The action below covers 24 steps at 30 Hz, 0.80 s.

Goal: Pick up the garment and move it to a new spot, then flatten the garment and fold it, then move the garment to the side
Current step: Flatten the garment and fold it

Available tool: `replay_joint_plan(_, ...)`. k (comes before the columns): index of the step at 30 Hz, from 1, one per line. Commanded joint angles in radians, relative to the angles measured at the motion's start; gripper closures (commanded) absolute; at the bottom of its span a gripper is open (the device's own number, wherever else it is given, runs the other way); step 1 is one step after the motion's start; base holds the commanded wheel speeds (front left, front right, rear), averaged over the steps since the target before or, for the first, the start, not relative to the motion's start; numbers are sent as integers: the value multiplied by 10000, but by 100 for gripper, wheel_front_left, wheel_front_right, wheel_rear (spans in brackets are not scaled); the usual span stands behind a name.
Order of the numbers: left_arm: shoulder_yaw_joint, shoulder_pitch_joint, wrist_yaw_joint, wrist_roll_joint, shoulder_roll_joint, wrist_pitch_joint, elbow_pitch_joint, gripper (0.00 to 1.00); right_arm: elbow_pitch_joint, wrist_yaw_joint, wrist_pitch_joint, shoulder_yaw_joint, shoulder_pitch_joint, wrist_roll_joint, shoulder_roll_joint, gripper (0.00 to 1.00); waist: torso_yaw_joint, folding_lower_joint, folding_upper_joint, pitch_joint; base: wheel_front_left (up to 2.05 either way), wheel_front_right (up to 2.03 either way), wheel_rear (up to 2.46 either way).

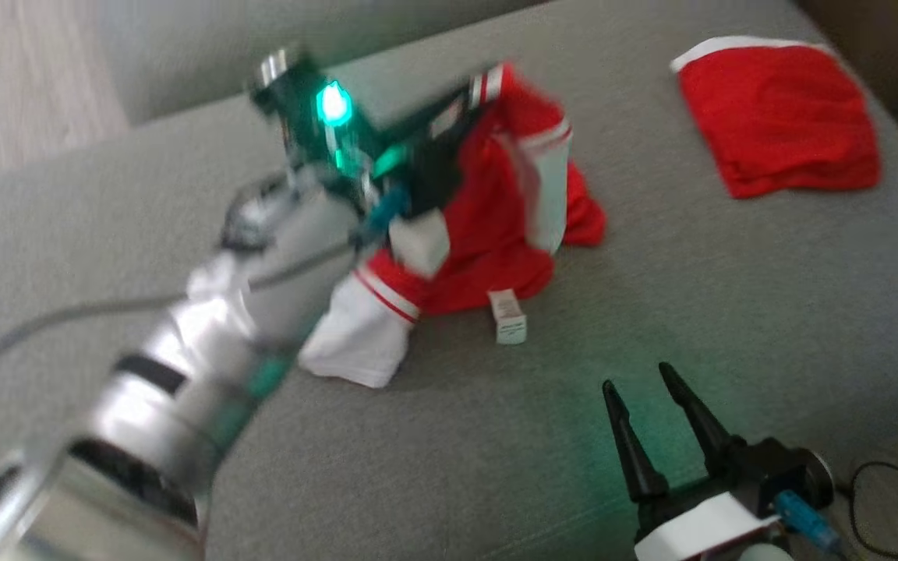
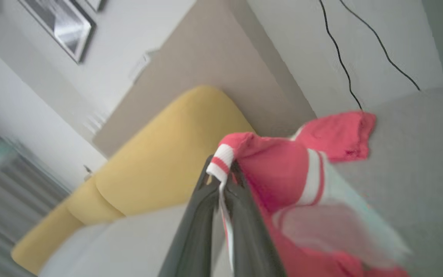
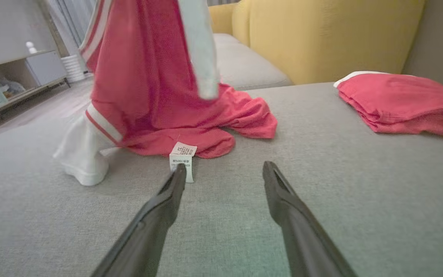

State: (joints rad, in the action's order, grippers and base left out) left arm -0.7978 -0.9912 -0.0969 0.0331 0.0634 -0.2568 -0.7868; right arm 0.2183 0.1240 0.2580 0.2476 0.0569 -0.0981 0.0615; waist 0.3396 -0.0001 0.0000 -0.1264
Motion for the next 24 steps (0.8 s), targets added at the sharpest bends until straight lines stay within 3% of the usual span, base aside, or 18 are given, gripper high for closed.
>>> replay_joint_plan(1,334,-1300,37,102,293,-49,535,100,-194,67,38,274,75,-72,-7,0,599,1,0,756,0,0,0)
replay_joint_plan(7,735,-3101,386,163,564,-49,1435,100,-78,67,38,356,507,-255,-40,0,597,1,0,1196,0,0,0)
replay_joint_plan(11,1303,-3575,646,-166,1108,-49,2048,100,-193,67,38,150,592,-266,-70,0,217,1,0,1272,0,0,0)
replay_joint_plan(18,1313,-1207,442,-622,2598,-49,1576,100,-334,67,38,-281,893,-215,-100,0,-954,1,0,1207,0,0,0)
replay_joint_plan(24,1351,1310,355,-1096,3617,-49,1345,100,-453,67,38,-310,630,-185,-108,0,-1382,1,0,589,0,0,0)
